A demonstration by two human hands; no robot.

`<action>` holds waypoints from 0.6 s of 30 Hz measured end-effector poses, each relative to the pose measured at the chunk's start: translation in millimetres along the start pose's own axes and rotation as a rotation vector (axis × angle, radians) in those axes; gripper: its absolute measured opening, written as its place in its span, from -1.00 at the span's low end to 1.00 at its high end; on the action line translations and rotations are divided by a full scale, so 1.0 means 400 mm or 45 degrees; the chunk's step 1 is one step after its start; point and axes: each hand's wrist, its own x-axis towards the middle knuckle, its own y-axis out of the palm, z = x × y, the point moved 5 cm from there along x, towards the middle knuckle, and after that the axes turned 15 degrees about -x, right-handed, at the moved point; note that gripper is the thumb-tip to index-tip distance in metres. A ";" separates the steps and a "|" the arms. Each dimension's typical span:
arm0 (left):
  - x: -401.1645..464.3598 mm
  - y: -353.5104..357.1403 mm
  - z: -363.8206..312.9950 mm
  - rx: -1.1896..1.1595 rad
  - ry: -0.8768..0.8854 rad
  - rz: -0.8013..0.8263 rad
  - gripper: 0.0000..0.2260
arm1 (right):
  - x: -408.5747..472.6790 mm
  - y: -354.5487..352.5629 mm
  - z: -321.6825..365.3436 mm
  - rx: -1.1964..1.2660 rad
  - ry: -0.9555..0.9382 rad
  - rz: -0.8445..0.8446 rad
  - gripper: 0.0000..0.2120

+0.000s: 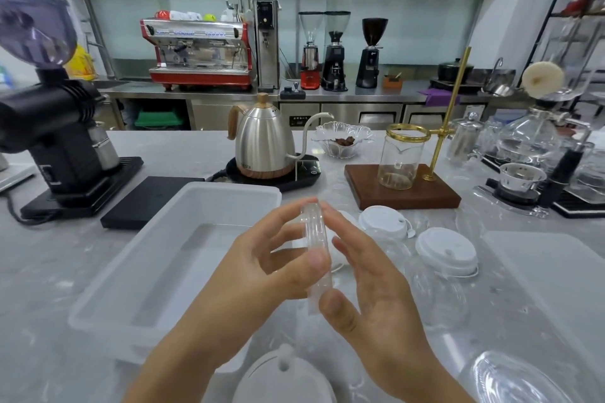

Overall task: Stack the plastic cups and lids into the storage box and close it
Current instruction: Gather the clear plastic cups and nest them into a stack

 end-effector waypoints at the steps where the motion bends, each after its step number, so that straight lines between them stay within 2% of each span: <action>1: -0.001 0.000 -0.002 -0.001 -0.008 -0.002 -0.26 | 0.001 -0.001 0.003 0.005 -0.013 0.009 -0.38; 6: -0.002 0.009 -0.003 0.022 -0.027 0.011 -0.27 | -0.005 -0.007 0.007 0.009 -0.044 0.050 -0.40; 13: -0.002 0.001 0.002 -0.005 -0.022 0.007 -0.24 | -0.009 -0.006 -0.006 -0.047 0.007 0.037 -0.31; 18: 0.003 -0.006 0.003 0.004 -0.018 -0.006 -0.44 | -0.012 0.005 -0.006 -0.037 0.057 0.059 -0.31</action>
